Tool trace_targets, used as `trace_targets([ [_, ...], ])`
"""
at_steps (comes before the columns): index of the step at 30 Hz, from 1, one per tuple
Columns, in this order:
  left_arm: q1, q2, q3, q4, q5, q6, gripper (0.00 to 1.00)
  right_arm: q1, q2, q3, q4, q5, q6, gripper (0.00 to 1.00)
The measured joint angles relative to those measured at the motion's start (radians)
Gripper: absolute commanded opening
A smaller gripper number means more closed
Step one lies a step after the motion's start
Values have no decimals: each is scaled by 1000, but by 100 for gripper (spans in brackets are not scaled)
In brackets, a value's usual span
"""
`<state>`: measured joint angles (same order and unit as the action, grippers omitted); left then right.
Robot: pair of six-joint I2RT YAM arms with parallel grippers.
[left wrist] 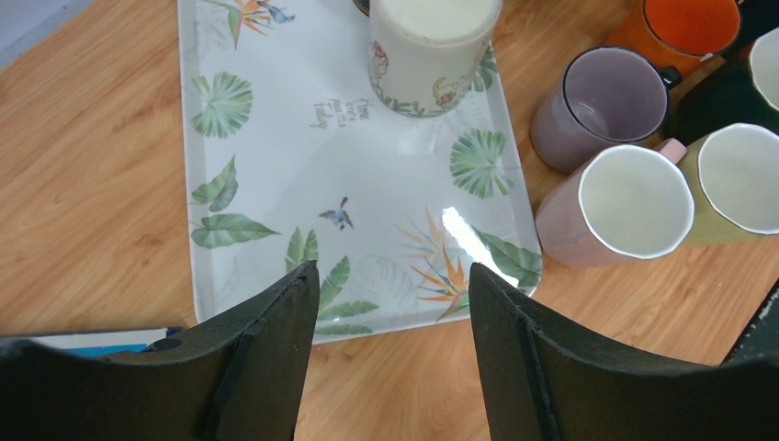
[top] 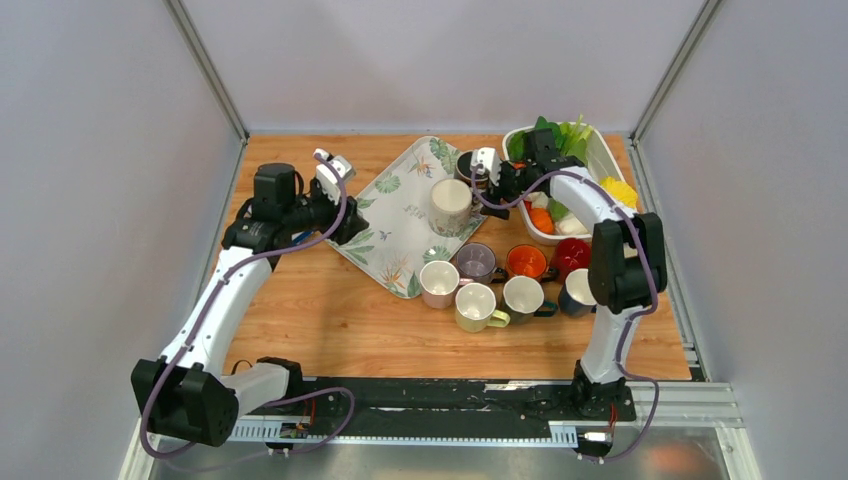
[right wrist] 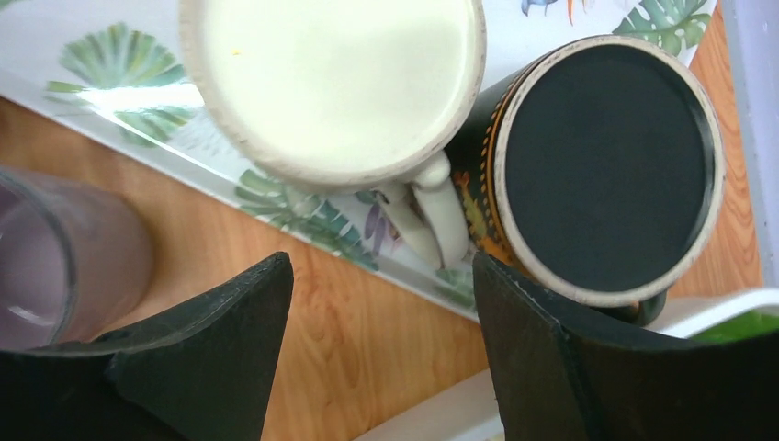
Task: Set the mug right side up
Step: Turn over the cup on the tray.
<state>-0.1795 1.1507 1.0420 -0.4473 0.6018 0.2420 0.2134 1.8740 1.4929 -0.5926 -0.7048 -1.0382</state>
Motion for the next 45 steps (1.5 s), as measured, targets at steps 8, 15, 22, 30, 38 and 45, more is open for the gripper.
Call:
trace_targets([
  [8, 0, -27, 0, -37, 0, 2, 68, 42, 169, 112, 15, 27, -50, 76],
  [15, 0, -28, 0, -48, 0, 3, 68, 88, 203, 124, 20, 40, -60, 68],
  [22, 0, -28, 0, -50, 0, 3, 68, 94, 198, 90, 31, 31, -45, 56],
  [30, 0, -27, 0, -46, 0, 3, 68, 97, 199, 66, 27, 30, -17, 53],
  [38, 0, -27, -2, -42, 0, 3, 68, 117, 241, 100, 40, 32, 18, 45],
  [45, 0, -27, -2, -42, 0, 4, 68, 133, 262, 101, 56, 24, 71, 4],
])
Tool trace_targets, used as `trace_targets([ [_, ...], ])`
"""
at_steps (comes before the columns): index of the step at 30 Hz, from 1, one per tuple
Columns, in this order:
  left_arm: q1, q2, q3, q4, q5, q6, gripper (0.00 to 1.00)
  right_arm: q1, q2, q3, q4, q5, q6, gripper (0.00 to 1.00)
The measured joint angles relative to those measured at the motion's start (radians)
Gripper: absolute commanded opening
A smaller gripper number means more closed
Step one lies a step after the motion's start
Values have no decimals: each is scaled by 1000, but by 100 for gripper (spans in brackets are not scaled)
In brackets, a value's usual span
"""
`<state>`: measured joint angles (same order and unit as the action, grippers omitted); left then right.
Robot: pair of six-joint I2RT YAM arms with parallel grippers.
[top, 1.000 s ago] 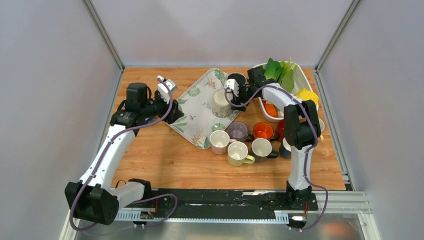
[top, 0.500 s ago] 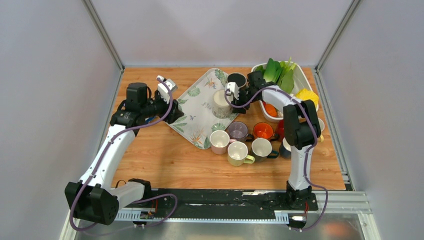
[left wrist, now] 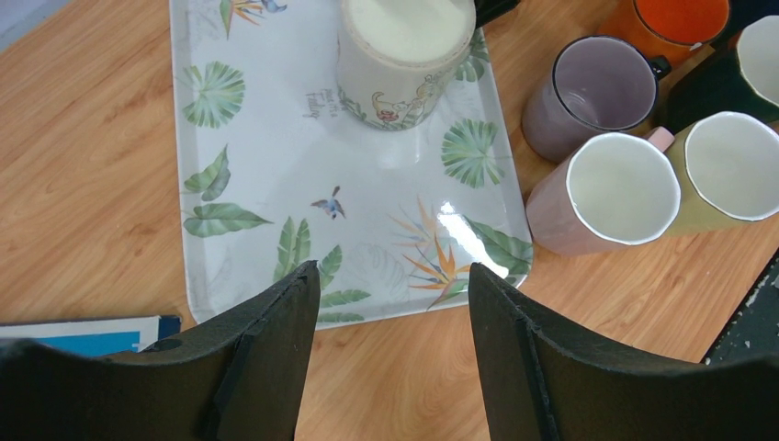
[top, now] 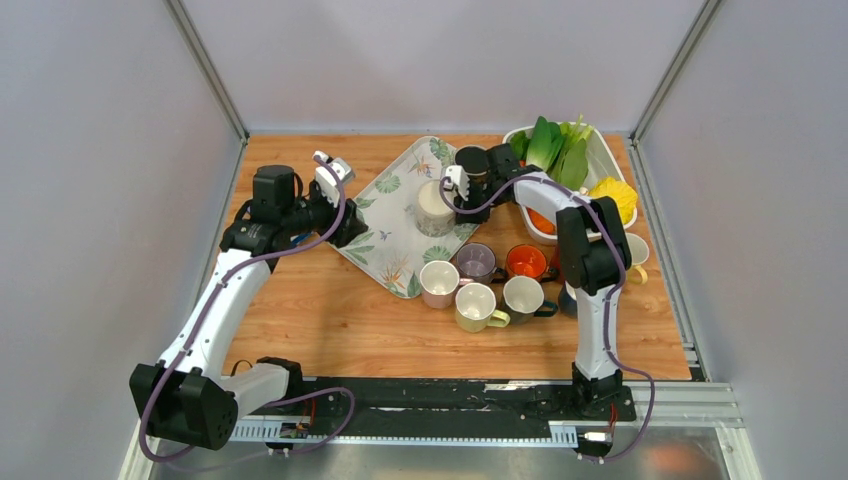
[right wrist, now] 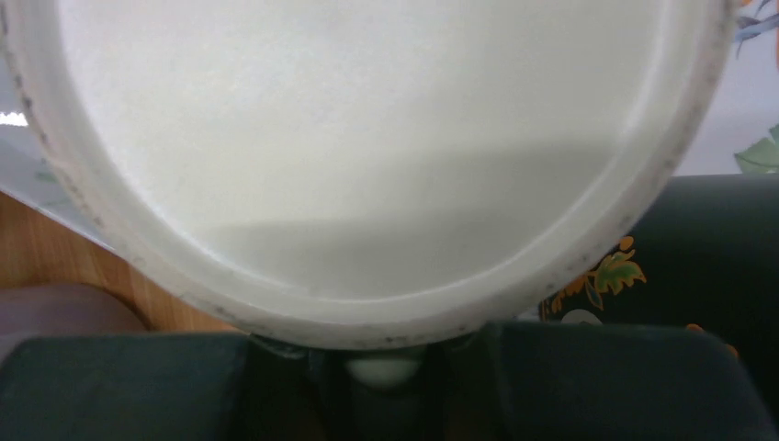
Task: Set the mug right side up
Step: Turn over the cup on the tray.
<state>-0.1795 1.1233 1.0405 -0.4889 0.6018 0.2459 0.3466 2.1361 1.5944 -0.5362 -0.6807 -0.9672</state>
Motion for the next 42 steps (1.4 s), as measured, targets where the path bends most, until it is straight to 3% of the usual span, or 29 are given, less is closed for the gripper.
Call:
trace_targets([
  [1, 0, 0, 0, 0, 0, 0, 68, 0, 0, 4, 0, -4, -7, 0],
  [7, 0, 0, -2, 14, 4, 18, 68, 4, 0, 4, 0, -4, 72, 0],
  [14, -33, -40, -133, 184, -44, 137, 70, 3, -6, 19, 3, -99, 315, 0],
  [19, -106, -96, -249, 357, -100, 314, 70, 4, -63, 6, 118, -254, 626, 0],
  [22, -140, -113, -308, 477, -134, 429, 70, 4, -118, -52, 338, -359, 895, 1],
  [25, -173, -124, -379, 608, -174, 537, 71, 4, -159, -144, 625, -459, 1203, 9],
  [31, -236, -96, -472, 843, -266, 718, 71, 10, -165, -210, 826, -630, 1577, 3],
  [37, -261, -42, -473, 1053, -317, 836, 70, 16, -165, -237, 859, -705, 1700, 1],
  [42, -277, -3, -478, 1130, -327, 898, 70, 16, -165, -237, 877, -712, 1727, 0],
])
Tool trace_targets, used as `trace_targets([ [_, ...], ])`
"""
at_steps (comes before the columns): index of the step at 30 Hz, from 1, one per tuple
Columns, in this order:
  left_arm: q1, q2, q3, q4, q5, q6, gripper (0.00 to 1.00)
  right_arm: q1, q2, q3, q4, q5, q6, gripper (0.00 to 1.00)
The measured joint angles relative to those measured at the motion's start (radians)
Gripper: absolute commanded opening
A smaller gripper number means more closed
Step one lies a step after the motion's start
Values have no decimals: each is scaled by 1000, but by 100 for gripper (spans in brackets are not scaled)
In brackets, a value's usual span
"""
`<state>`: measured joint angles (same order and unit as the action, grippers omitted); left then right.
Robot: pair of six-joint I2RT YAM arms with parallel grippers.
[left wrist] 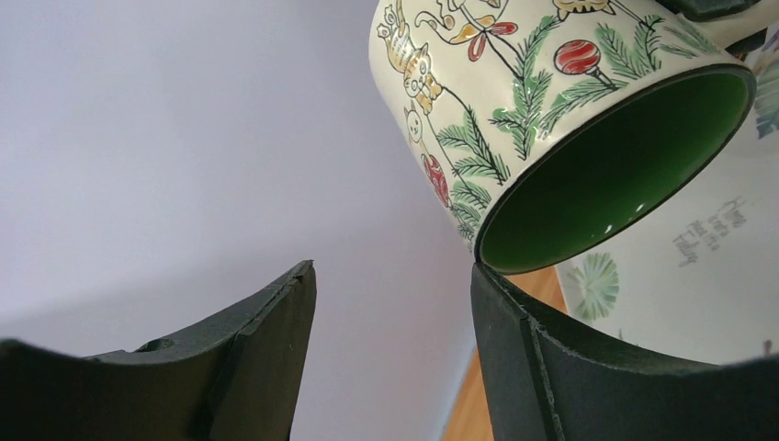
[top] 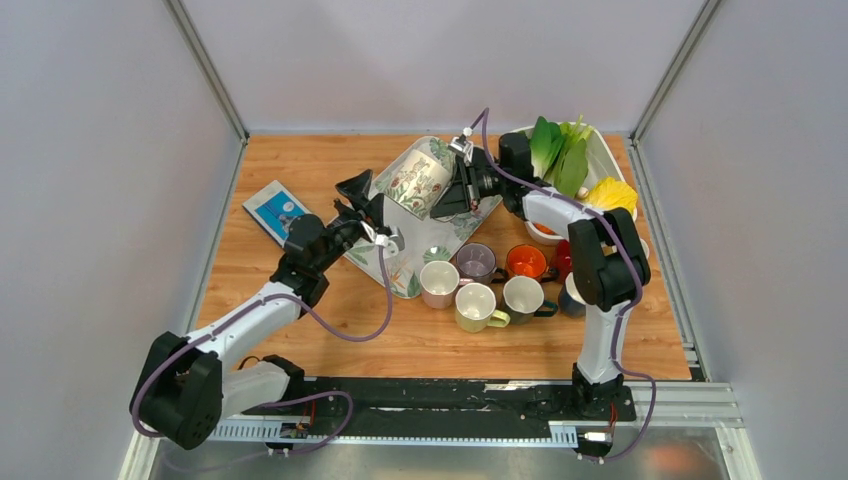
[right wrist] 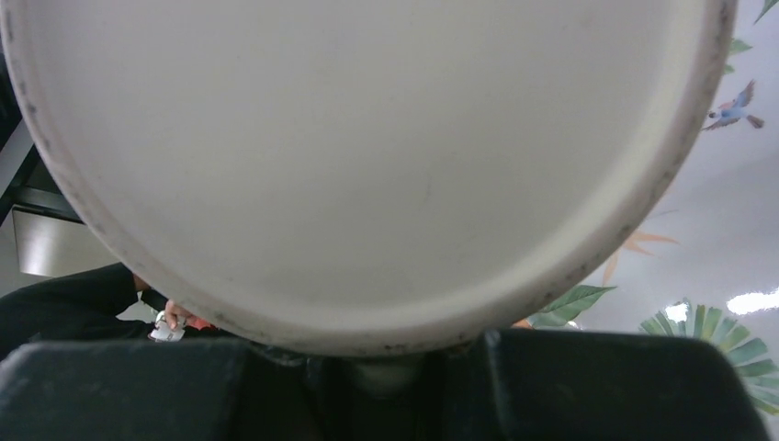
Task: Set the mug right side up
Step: Turn over the cup on the tray.
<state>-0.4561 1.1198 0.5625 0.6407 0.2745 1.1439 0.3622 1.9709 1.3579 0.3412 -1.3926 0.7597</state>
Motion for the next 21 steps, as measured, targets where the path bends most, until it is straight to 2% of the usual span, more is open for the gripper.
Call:
trace_targets([
  [11, -44, 101, -28, 131, 3, 147, 70, 11, 0, 3, 29, 10, 11, 0],
  [19, -55, 6, -89, 115, 14, 192, 70, 31, 1, 19, 60, -2, 25, 0],
  [21, -60, 6, -89, 137, 14, 195, 63, 36, 2, 21, 60, -14, 24, 0],
])
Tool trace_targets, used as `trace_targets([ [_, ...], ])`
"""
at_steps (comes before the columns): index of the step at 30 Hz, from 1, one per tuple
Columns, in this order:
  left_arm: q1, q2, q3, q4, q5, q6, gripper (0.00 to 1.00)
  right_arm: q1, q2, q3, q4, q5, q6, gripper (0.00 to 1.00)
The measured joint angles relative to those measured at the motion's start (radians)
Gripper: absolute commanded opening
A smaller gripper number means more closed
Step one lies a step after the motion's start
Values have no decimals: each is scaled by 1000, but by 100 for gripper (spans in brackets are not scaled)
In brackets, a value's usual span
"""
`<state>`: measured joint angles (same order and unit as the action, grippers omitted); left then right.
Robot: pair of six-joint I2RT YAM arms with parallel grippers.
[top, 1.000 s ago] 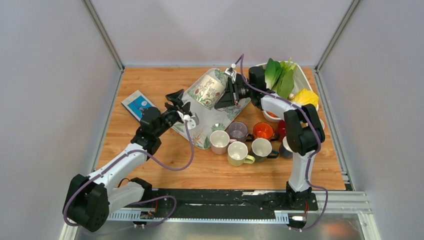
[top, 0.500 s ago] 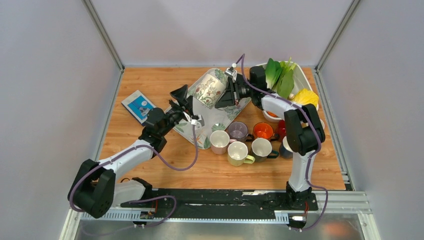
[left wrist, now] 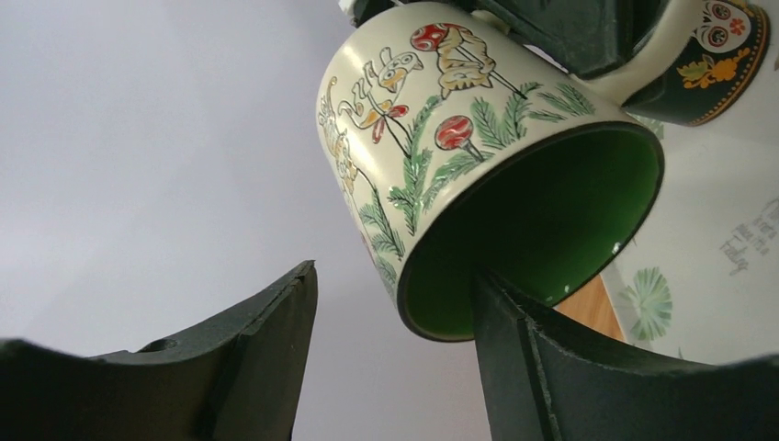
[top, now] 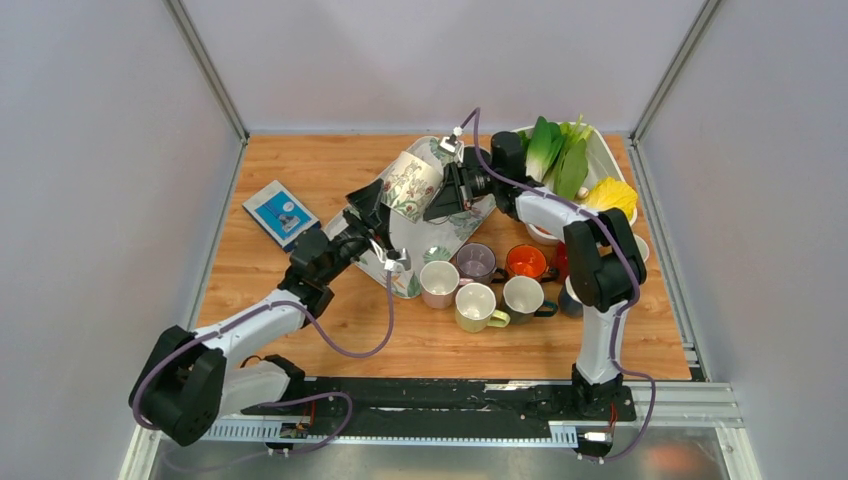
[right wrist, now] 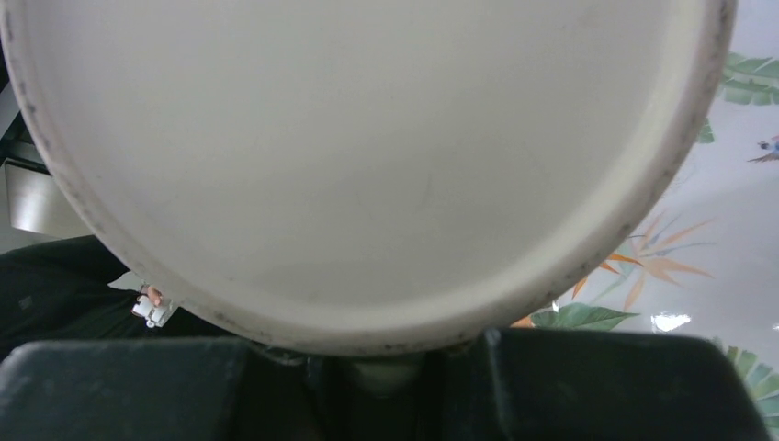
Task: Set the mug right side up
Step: Turn over the cup on the tray.
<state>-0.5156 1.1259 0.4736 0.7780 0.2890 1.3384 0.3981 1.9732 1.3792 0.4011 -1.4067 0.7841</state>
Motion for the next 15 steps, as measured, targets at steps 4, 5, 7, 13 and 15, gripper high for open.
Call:
trace_targets([
  [4, -20, 91, 6, 127, -13, 6, 45, 17, 12, 5, -7, -35, -5, 0],
  [5, -24, 126, 10, 167, -16, 15, 43, 25, 20, 14, -12, -47, -5, 0],
  [7, -26, 183, 26, 243, -29, 25, 31, 32, 43, 37, -35, -55, -6, 0],
  [13, -35, 274, 47, 410, -46, 27, 0, 22, 67, 68, -44, -73, 21, 48],
  [15, -43, 272, 61, 394, -65, 29, 0, 21, 53, 61, -40, -57, -19, 57],
])
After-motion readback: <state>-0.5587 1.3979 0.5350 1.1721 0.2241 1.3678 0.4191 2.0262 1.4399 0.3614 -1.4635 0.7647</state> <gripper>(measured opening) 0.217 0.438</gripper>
